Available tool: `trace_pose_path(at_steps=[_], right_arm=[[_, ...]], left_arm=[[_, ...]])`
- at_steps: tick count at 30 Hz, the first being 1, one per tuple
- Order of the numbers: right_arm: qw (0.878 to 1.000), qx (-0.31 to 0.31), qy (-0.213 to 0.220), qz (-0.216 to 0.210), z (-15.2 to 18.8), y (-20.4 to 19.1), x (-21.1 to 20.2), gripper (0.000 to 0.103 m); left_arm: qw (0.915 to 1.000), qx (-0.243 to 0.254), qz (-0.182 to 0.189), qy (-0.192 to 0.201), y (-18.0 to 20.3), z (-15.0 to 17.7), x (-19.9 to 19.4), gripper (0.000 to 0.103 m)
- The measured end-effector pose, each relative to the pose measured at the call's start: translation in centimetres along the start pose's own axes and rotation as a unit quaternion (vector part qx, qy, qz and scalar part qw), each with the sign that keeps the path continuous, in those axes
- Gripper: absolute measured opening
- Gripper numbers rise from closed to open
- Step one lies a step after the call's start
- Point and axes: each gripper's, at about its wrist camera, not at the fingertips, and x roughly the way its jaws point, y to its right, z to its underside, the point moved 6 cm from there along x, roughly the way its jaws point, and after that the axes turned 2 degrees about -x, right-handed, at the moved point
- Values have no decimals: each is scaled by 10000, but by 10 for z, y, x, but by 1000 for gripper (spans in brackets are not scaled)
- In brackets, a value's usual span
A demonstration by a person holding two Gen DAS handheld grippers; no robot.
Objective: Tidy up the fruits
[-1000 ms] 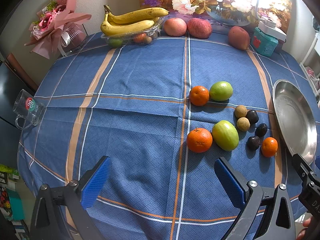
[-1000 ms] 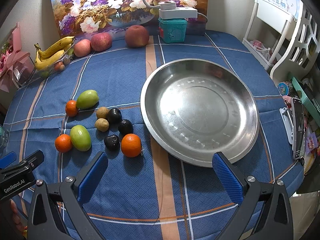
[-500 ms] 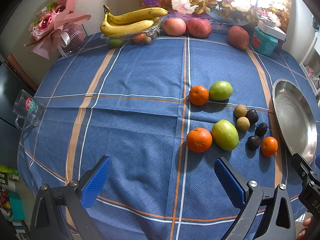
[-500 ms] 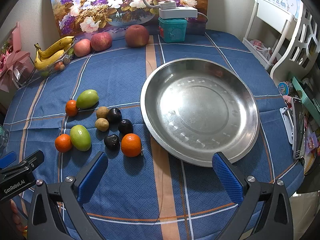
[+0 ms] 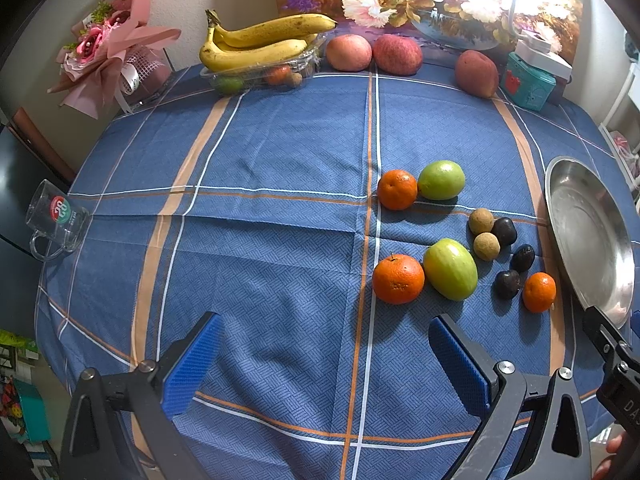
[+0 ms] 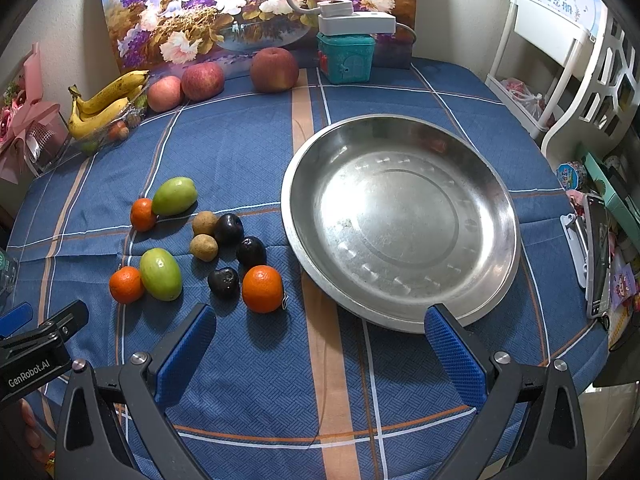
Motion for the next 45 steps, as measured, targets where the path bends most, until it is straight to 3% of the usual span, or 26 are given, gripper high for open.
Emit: trace_pose_path(at_steps=[17,20,26,28,33,38,40,42,45], right_arm=[[10000,-16,-26,-17,2,-1,2,103],[10000,-14,-2,-41,1,-2,1,103],[9981,9,544,-282,-10,-8,-20,103],[9975,-52,609,-367,-14,-14,-22,103],[9976,-245,427,-477,-20,-34,-12,103],[9961,-185,155,-847,-21,-41,3,102],[9965,-181,40,-820,-18,-42,10,97],[9962,-132,-96,-858,-15,-42,15,82],[9955,-70,-277,-906,-10,-41,23,80]], left_arm=[[9999,-37,74,67,3,1,-2,103],[9994,-108,242,206,2,-4,-6,103],[9963,-324,252,753,-7,-33,-20,103],[9961,-385,430,672,-5,-40,-18,103],[9933,-549,1020,57,9,-47,5,103],[9947,-498,896,-13,14,-46,18,103],[9952,-550,810,-40,9,-44,25,103],[9942,-654,830,-204,5,-39,35,102],[9901,-861,1025,-429,2,-32,46,97]])
